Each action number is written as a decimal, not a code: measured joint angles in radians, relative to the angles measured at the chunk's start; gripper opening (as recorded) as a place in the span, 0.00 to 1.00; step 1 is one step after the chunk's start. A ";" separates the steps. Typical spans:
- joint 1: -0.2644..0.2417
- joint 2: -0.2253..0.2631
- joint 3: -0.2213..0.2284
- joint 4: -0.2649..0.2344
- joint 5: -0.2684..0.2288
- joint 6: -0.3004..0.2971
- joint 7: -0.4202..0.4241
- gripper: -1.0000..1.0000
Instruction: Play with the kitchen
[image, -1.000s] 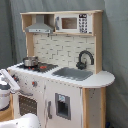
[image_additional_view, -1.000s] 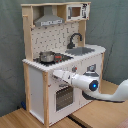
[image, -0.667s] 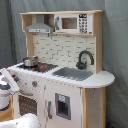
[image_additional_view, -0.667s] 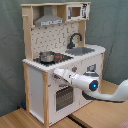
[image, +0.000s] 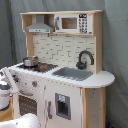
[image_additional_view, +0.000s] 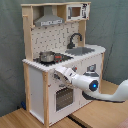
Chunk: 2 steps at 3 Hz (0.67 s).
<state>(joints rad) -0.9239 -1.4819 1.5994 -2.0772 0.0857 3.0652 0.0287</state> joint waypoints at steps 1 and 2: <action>0.000 0.000 0.000 0.000 0.000 0.000 0.063 0.00; 0.000 0.000 0.000 0.000 0.000 0.000 0.065 1.00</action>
<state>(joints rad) -0.9238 -1.4819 1.5995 -2.0768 0.0857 3.0653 0.0933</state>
